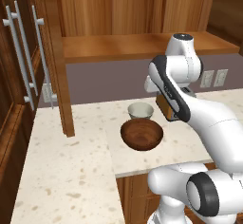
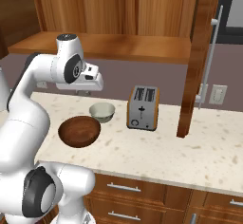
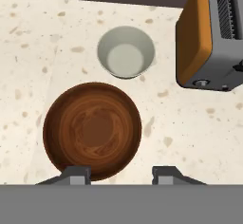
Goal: Pick up the bowls on the counter and stack them on top of one another in the open cabinet. Place the smaller bowl on top of the larger bowl.
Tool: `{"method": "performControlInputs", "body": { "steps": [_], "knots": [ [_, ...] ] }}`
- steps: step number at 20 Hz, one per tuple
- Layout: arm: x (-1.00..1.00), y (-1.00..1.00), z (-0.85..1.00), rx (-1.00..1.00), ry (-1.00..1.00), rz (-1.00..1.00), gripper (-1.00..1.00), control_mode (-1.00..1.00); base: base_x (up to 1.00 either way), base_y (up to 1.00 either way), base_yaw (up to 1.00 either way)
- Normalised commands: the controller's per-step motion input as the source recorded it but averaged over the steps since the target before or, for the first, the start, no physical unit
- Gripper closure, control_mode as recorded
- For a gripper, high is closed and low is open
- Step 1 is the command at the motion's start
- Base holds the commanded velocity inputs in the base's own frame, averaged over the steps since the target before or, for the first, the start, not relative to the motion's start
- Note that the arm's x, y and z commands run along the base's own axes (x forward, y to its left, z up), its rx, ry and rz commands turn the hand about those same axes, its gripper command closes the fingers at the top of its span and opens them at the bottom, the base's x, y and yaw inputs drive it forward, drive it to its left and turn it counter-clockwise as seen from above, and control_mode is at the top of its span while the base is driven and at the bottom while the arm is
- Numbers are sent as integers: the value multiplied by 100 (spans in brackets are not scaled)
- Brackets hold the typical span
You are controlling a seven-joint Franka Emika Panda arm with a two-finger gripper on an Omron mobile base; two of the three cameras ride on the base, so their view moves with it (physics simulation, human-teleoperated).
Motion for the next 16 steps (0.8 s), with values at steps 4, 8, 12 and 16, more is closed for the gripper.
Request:
{"method": "performControlInputs", "body": {
  "steps": [4,8,12,16],
  "knots": [
    [-13,0,0,0,-1,0,-100,-100,0,0,0],
    [-5,0,-11,0,1,0,-100,-100,0,0,0],
    [0,0,-25,0,7,0,-100,-100,0,0,0],
    [1,17,-28,-3,5,0,-100,-100,0,0,0]
  ]
}}
